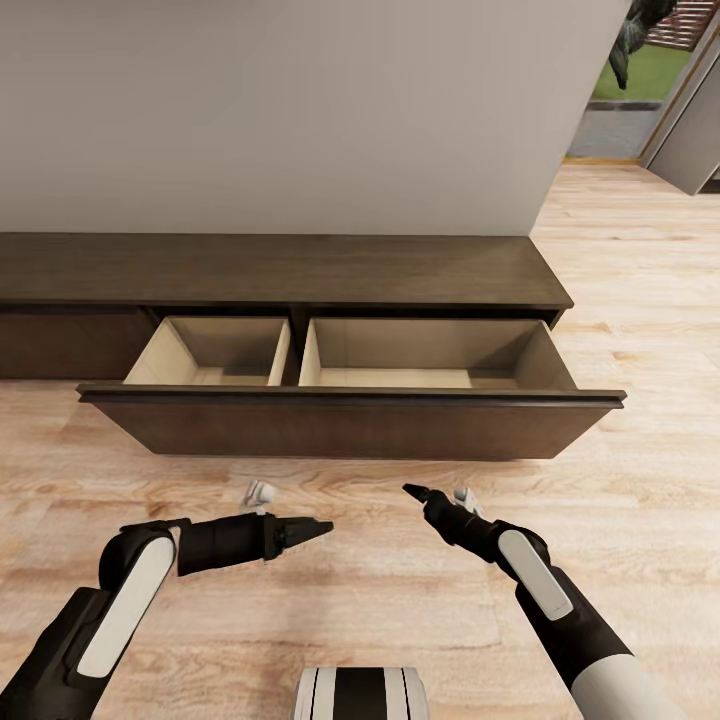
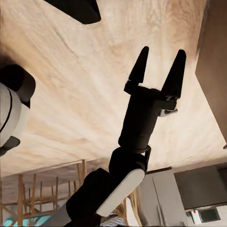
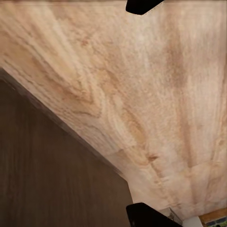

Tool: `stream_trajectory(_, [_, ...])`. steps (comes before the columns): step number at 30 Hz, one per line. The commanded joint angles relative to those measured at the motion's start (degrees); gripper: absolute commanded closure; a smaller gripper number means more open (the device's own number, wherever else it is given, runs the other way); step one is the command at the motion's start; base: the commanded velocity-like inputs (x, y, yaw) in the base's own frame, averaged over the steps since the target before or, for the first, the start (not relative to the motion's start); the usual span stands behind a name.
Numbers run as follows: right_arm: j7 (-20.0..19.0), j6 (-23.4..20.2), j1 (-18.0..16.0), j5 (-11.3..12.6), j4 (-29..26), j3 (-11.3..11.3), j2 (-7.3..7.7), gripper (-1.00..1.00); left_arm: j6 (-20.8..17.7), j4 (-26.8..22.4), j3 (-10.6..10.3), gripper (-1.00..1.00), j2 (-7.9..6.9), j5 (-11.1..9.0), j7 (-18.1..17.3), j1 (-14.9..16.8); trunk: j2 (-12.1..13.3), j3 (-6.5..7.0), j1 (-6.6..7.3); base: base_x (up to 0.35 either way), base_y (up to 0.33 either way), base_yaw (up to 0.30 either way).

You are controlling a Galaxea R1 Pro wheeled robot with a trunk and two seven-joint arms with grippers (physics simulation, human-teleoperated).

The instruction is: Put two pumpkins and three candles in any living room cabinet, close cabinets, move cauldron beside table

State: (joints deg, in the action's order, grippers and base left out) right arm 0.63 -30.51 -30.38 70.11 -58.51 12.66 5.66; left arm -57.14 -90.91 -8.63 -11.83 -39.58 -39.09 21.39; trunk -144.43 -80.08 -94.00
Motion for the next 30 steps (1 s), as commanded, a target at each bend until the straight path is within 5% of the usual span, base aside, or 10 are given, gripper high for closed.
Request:
stream_trajectory(1, [0.4, -0.1, 0.0, 0.2, 0.0, 0.1, 0.05, -1.00, -0.5, 0.0, 0.0, -1.00, -0.12, 0.0, 1.4, 0.2, 0.0, -0.04, 0.01, 0.000, 0.000, 0.000])
stream_trajectory(4, [1.5, -0.1, 0.0, 0.2, 0.0, 0.1, 0.05, -1.00, -1.1, 0.1, 1.1, -1.00, -0.73, 0.0, 7.8, 0.7, 0.0, -0.04, 0.01, 0.000, 0.000, 0.000])
stream_trajectory(5, [2.0, -0.1, 0.0, 0.2, 0.0, 0.1, 0.05, -1.00, -1.5, 0.1, 2.8, -1.00, -0.96, -0.1, 11.1, 0.9, 0.0, -0.04, 0.01, 0.000, 0.000, 0.000])
stream_trajectory(12, [3.6, -0.1, 0.0, 0.2, 0.0, 0.1, 0.05, -1.00, -2.9, 0.3, 7.9, -1.00, -1.48, 0.1, 20.5, 1.2, 0.0, -0.02, 0.01, -0.023, -0.012, -0.008])
stream_trajectory(21, [3.8, -0.1, 0.0, 0.3, 0.0, 0.1, 0.05, -1.00, -2.9, 0.3, 8.7, -1.00, -1.55, 0.2, 24.8, 1.2, 0.0, 0.42, 0.01, -0.256, -0.076, -0.156])
stream_trajectory(30, [3.8, -0.1, 0.0, 0.3, 0.1, 0.1, 0.05, -1.00, -2.9, 0.2, 8.7, -1.00, -1.53, 0.2, 25.3, 1.2, 0.0, 0.95, 0.01, -0.255, -0.025, -0.193])
